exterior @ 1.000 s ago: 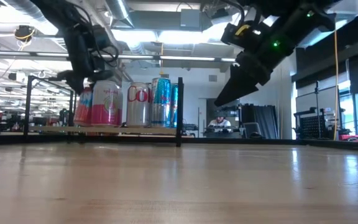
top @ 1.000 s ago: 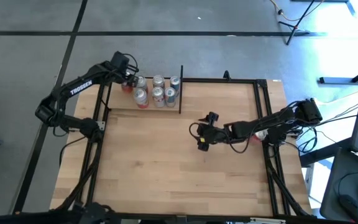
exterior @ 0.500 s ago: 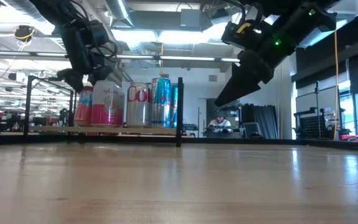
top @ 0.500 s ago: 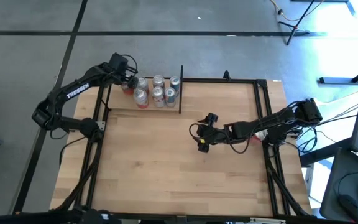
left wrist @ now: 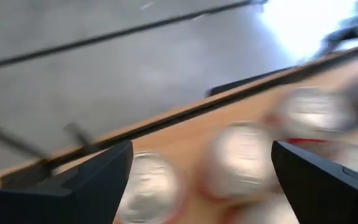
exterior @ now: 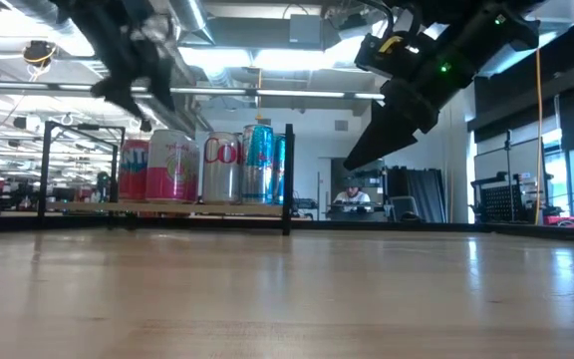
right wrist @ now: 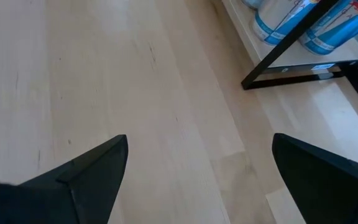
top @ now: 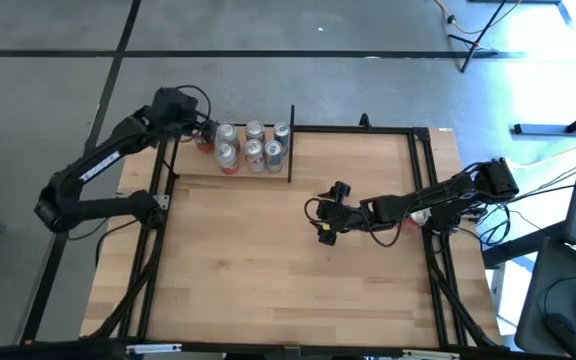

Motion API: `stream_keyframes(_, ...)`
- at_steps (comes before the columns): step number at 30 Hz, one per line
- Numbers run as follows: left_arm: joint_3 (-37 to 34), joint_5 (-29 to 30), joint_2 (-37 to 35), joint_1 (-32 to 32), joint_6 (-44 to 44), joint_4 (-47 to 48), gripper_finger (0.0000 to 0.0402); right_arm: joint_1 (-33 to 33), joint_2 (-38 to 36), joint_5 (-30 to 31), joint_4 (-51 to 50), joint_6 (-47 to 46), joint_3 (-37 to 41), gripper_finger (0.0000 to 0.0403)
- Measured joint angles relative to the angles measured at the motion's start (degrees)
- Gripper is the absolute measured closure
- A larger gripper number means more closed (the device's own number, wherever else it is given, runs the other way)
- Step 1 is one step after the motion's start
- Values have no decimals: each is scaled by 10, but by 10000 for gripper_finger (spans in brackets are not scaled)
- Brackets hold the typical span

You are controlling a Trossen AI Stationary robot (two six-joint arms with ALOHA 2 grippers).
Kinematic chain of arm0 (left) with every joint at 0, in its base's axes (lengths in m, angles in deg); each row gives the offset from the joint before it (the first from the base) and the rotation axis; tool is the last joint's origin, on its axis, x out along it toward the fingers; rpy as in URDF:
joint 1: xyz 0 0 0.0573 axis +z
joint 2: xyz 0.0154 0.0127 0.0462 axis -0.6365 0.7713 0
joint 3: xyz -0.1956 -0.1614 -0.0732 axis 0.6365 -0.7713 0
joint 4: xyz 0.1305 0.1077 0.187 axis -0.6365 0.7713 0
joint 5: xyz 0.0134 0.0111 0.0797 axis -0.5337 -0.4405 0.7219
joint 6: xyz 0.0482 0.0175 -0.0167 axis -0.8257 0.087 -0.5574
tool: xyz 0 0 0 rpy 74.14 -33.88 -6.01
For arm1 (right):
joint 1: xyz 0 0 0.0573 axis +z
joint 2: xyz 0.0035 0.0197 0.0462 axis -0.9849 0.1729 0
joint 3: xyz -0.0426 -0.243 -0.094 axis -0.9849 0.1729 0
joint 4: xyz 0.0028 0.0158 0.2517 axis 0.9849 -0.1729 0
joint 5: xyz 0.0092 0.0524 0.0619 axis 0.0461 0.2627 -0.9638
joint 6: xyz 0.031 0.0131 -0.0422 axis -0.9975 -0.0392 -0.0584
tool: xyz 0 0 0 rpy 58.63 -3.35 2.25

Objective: Place canned beverage on shelf
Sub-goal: Put the red soda can on the shelf aligned with other red soda can

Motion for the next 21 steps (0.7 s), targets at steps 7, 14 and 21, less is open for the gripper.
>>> stream_keyframes(7,1,-93,-66,-133,12,-13,35,0,0,-32,3,-30,0,20)
stream_keyframes(14,-50,-75,-65,-311,14,-93,35,13,-17,-64,-171,-46,-71,20)
stream_keyframes(21,-156,-63,-66,-441,5,-280,35,11,-96,-33,-474,-210,-164,20)
